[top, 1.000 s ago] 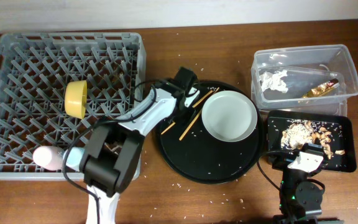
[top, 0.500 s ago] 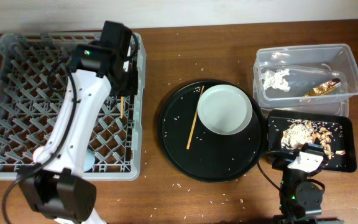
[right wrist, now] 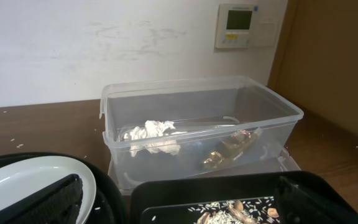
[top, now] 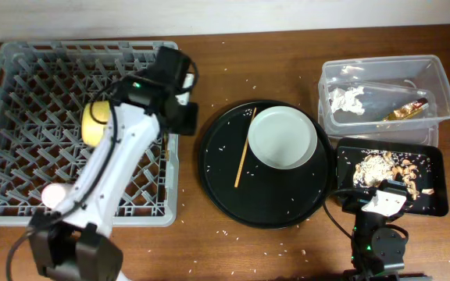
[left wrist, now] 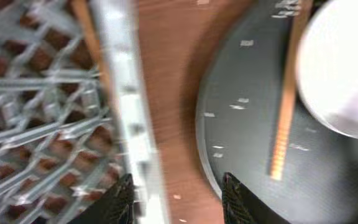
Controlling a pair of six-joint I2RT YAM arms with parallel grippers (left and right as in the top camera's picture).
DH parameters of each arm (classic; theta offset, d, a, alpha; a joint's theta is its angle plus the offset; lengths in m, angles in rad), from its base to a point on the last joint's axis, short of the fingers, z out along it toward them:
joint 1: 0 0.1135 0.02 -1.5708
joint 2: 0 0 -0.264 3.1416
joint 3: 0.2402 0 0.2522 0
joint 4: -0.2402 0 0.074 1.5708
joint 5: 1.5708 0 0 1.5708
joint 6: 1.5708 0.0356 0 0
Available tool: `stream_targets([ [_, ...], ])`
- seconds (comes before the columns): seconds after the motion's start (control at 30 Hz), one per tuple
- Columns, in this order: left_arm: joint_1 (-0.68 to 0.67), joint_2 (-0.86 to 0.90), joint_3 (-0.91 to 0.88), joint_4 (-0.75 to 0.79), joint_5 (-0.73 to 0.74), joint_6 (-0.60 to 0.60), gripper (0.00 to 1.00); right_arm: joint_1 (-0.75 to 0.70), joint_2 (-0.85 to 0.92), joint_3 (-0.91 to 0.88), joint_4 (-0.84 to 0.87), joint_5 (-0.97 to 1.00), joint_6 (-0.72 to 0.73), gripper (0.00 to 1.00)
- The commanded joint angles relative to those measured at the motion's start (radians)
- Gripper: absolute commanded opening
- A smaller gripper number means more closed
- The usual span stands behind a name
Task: Sort waste into correct bins and load items into the dishwasher rack
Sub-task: 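Pick the second chopstick with the left gripper and place it in the rack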
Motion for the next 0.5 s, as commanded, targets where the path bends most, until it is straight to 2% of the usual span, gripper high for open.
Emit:
stream_targets([
  [0.0, -0.116, 0.023, -0.075, 0.059, 0.051, -0.005, 0.44, -0.006, -0.004, -0.006, -0.005, 0.002, -0.003, 0.98],
  [0.1, -0.24, 0.133, -0.272, 0.287, 0.085, 0.004, 0.45, -0.006, -0.004, -0.006, -0.005, 0.002, -0.003, 0.98],
  [0.13, -0.263, 0.167, -0.295, 0.334, 0.126, 0.062, 0.46, -0.006, -0.004, -0.006, -0.005, 0.002, -0.003, 0.98],
  [0.2, -0.31, 0.226, -0.299, 0.372, 0.15, 0.106, 0.46, -0.006, -0.004, -0.006, -0.005, 0.002, -0.003, 0.98],
  [0.33, -0.344, 0.246, -0.299, 0.392, 0.09, -0.025, 0.51, -0.006, -0.004, -0.006, -0.005, 0.002, -0.003, 0.98],
  [0.47, -0.343, 0.269, -0.299, 0.399, 0.084, -0.027, 0.4, -0.006, -0.004, -0.006, -0.005, 0.002, -0.003, 0.99],
])
